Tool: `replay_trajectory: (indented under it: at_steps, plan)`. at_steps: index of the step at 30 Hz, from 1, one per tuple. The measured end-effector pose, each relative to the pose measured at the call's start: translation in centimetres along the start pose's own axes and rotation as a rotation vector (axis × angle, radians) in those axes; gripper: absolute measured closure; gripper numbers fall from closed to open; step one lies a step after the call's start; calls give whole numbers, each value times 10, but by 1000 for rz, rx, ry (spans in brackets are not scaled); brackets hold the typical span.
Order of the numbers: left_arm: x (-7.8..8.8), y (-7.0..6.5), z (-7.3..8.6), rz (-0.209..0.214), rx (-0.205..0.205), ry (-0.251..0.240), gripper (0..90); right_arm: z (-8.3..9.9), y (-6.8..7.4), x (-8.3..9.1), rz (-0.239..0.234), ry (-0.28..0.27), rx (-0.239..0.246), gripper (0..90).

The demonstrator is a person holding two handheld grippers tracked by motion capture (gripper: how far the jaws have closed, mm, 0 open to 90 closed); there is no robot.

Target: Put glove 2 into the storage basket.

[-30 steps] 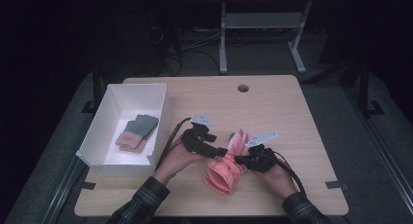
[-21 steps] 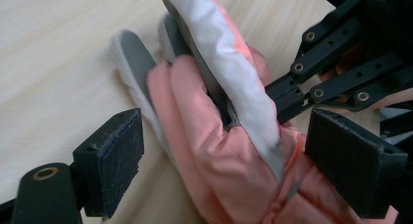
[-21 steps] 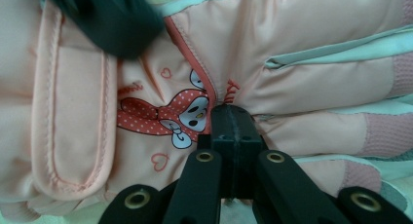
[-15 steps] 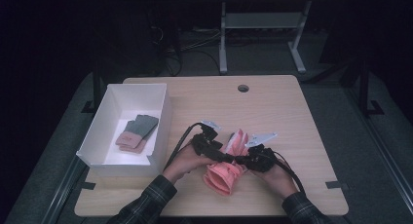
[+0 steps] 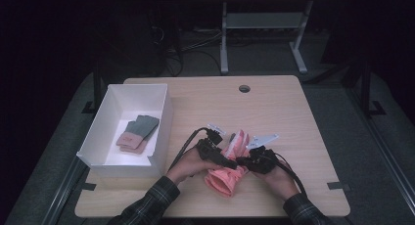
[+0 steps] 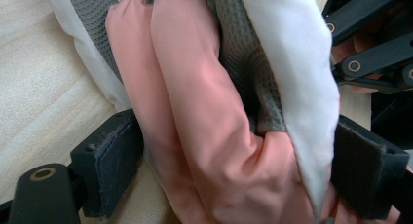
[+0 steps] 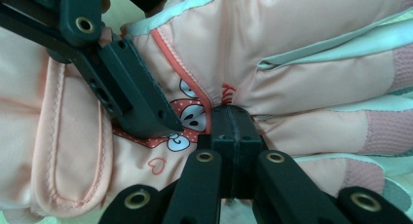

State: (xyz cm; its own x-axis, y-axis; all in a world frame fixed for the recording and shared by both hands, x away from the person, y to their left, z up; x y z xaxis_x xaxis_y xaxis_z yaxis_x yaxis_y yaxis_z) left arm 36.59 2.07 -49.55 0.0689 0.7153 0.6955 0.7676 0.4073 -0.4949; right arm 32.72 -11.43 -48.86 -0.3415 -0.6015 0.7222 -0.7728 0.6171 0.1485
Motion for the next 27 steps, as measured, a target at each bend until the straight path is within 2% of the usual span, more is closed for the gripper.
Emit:
replay_trajectory:
  at_steps: [6,10,13,18,20,22,24,27]
  plan:
    - [0,0,0,19,-4,5,146,0,0,0,-4,-2,-2,900]
    - [1,1,2,21,-5,12,248,0,0,-1,1,-2,2,900]
    - [3,5,3,29,-1,11,361,-1,0,-1,4,-6,4,900]
    - [5,8,4,32,-1,6,505,-2,-1,2,-18,-19,-10,896]
    - [6,9,4,34,-1,7,548,-3,-2,8,-42,-36,-19,822]
    - [6,8,3,25,-11,3,577,-3,-2,15,-44,-50,-8,737]
    - [7,6,3,16,-16,1,595,-1,-4,24,-32,-73,-10,634]
    - [8,4,2,11,-8,-8,609,7,-10,36,-3,-108,-37,471]
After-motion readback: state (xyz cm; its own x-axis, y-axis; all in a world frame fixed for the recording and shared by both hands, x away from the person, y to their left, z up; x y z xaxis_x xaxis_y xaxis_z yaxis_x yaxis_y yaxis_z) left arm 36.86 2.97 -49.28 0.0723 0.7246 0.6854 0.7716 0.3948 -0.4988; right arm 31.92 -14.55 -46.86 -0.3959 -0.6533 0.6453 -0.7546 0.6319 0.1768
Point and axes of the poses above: each handheld gripper's, and its own axes: x roughly backward along the jaws, z roughly out of its underside, y roughly to its left, the point moved 5 cm from there along -x, roughly forward along the jaws, and after that the axes turned 1 degree about y, right-handed, at the moved point
